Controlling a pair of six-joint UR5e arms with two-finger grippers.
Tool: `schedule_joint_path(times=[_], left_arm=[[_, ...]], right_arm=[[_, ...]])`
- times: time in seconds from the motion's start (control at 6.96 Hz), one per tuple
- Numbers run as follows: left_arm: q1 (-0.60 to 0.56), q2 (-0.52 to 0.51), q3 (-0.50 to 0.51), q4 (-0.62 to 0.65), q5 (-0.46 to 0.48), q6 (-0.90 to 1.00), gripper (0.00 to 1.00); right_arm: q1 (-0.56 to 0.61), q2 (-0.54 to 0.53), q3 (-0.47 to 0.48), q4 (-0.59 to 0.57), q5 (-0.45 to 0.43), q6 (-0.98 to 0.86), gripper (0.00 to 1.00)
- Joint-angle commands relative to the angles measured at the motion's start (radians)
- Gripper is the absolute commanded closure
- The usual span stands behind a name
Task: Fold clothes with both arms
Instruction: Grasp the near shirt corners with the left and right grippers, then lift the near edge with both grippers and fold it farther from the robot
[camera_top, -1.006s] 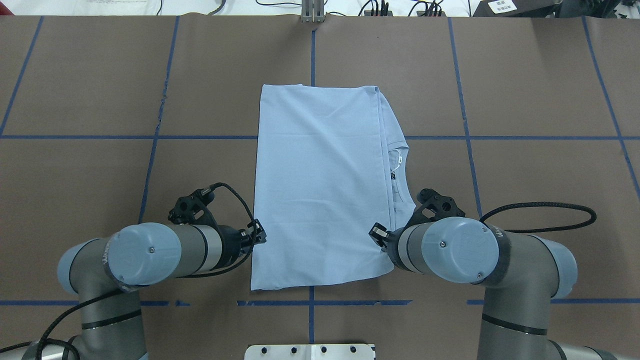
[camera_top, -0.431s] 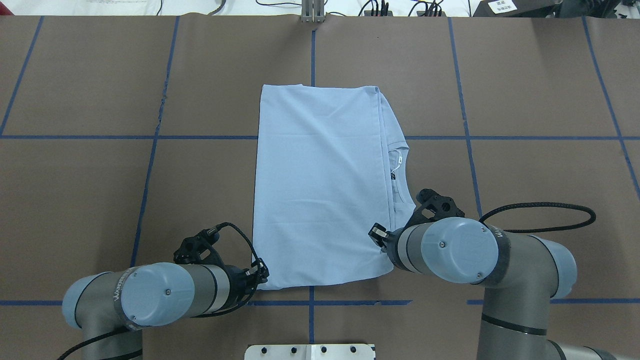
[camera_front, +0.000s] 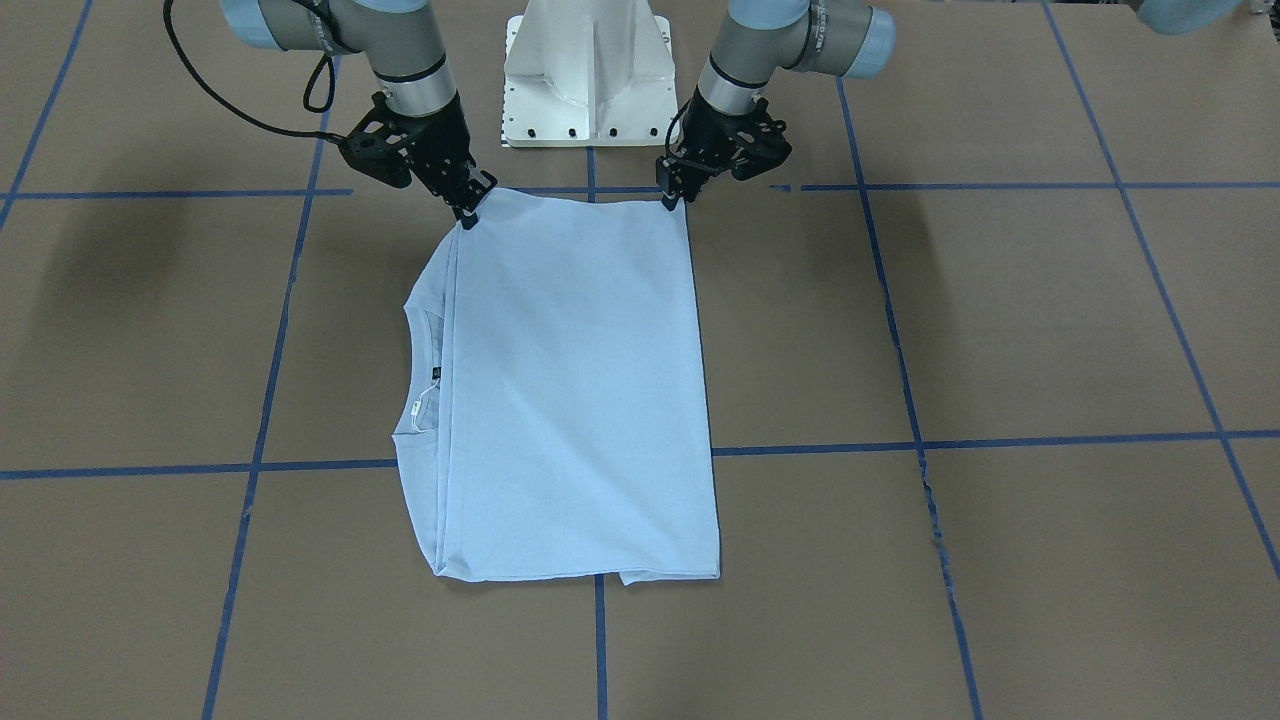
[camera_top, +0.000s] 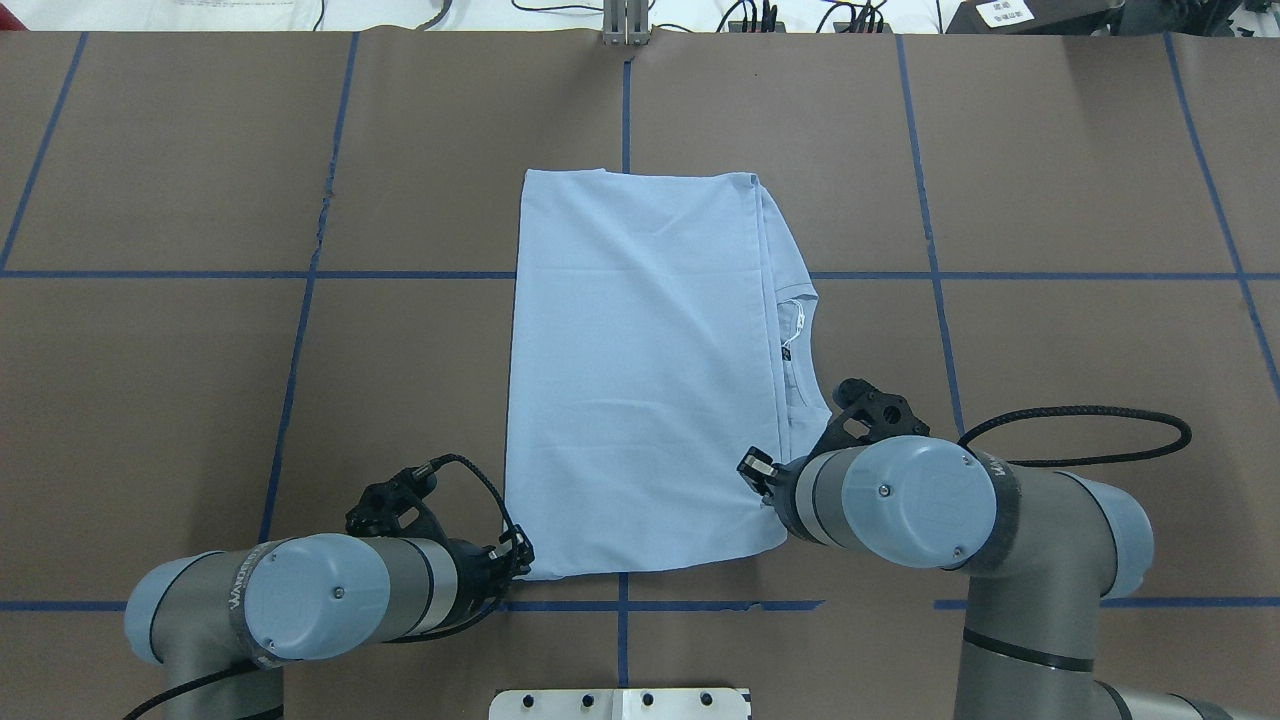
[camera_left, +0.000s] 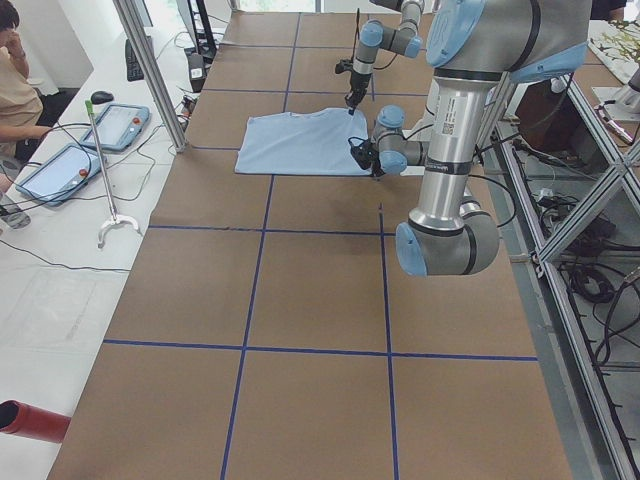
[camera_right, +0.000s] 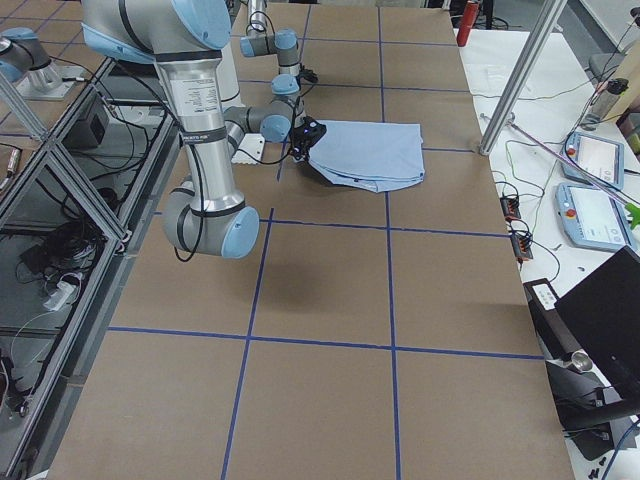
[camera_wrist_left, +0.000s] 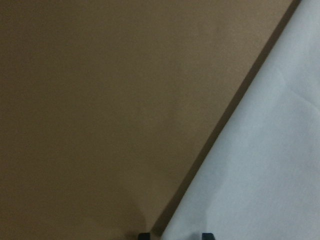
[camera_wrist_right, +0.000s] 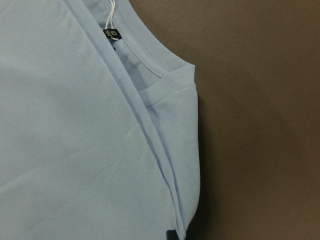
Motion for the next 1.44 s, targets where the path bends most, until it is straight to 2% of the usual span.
schedule_joint_path(times=[0.0,0.14,0.43,0.58,0.72,0.86,1.01,1.15,1.29], left_arm=[[0.001,0.002,0.002,0.0,0.0,-0.026,0.85],[0.001,0.001,0.001,0.0,0.0,-0.028,1.0],[0.001,-0.01,-0.027,0.002,-0.005,-0.028,1.0],[0.001,-0.008,-0.095,0.026,-0.006,-0.028,1.0],[0.007,-0.008,-0.232,0.123,-0.008,-0.04,1.0],[0.028,-0.011,-0.348,0.211,-0.023,-0.095,1.0],[0.025,-0.031,-0.407,0.245,-0.04,-0.098,1.0],[-0.013,-0.048,-0.401,0.252,-0.037,-0.079,1.0],[-0.119,-0.089,-0.371,0.253,-0.04,-0.021,1.0]], right_arm=[[0.0,0.0,-0.001,-0.001,0.0,0.0,1.0],[0.0,0.0,-0.001,-0.001,0.0,0.0,1.0],[0.003,0.0,0.003,0.001,0.004,0.0,1.0],[0.003,0.001,0.009,0.001,0.007,0.0,1.0],[0.005,-0.005,0.047,0.001,0.012,0.002,1.0],[0.003,-0.047,0.12,0.0,0.015,0.006,1.0],[0.008,-0.08,0.198,-0.001,0.032,0.009,1.0],[0.052,-0.065,0.199,-0.002,0.034,0.008,1.0],[0.131,-0.019,0.182,-0.002,0.044,0.002,1.0]])
